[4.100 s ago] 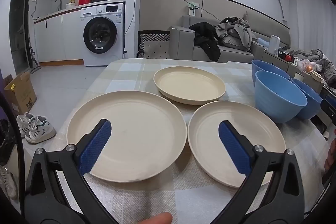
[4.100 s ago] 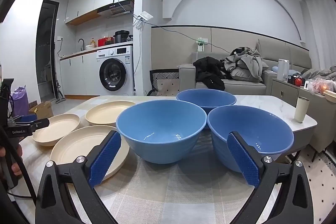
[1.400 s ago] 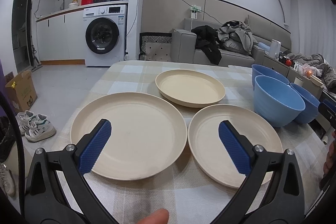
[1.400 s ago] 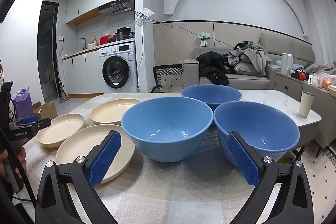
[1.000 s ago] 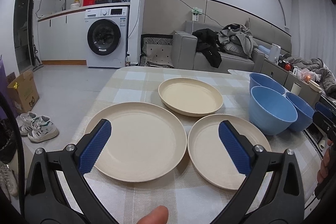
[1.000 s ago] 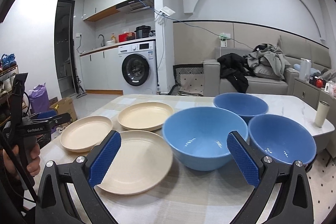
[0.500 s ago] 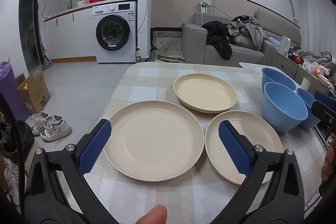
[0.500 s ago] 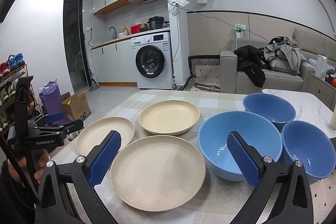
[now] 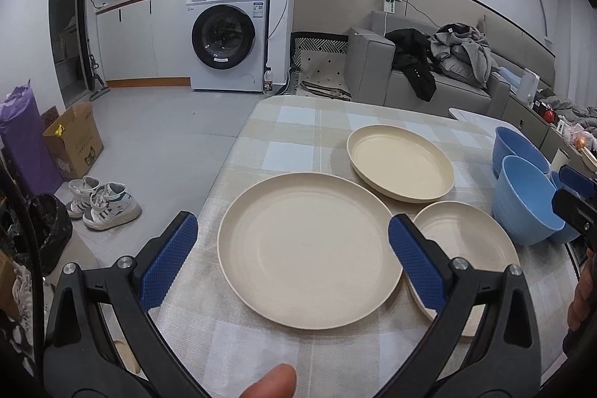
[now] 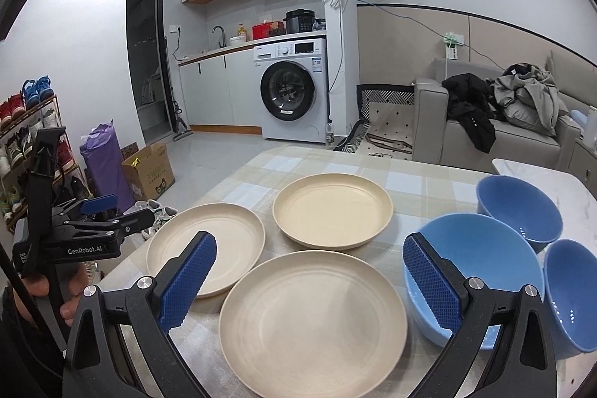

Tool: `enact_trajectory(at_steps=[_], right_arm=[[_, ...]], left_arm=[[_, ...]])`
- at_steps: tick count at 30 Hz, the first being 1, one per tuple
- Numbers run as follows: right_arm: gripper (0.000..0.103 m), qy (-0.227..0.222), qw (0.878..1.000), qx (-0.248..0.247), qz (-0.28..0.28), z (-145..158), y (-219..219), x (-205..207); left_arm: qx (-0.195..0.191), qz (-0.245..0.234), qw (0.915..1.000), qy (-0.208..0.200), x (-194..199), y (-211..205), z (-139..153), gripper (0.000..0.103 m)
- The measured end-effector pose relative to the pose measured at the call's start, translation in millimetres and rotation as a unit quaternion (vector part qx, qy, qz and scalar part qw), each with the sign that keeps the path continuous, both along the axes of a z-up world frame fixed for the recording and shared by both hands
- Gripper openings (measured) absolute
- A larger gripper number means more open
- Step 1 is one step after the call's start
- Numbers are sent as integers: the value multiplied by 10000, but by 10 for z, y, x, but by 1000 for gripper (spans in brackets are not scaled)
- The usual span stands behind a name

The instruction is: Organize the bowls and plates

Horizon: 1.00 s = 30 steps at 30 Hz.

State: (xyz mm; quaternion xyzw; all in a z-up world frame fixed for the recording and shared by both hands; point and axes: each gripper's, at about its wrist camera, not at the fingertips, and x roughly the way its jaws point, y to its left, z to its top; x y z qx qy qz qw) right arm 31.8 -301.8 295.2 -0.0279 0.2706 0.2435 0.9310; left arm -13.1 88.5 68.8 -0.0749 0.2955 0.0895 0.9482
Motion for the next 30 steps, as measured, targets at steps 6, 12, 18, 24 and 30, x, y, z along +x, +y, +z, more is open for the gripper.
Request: enact_trajectory(at_steps=[6,12,18,24,30], right_arm=[[100,164,9997,-79,189,-90,262,179],[95,449,9984,-112,319,-244,506,402],[89,745,9960,-122,475,-434,677,597],[84,1055,9923,-226,610,-646,866,768],[77,1394,9864,-367,795,-855,1107,960]], left_arm=[[-177,77,9997,120,184,206,-11,102],[-261,203,9990,309,332,407,-176,102],[-558,152,9958,703,532,598,-467,91],[-459,132,9940,988,673,621,-666,84],[-519,115,9917,1175,786,658,-846,83]])
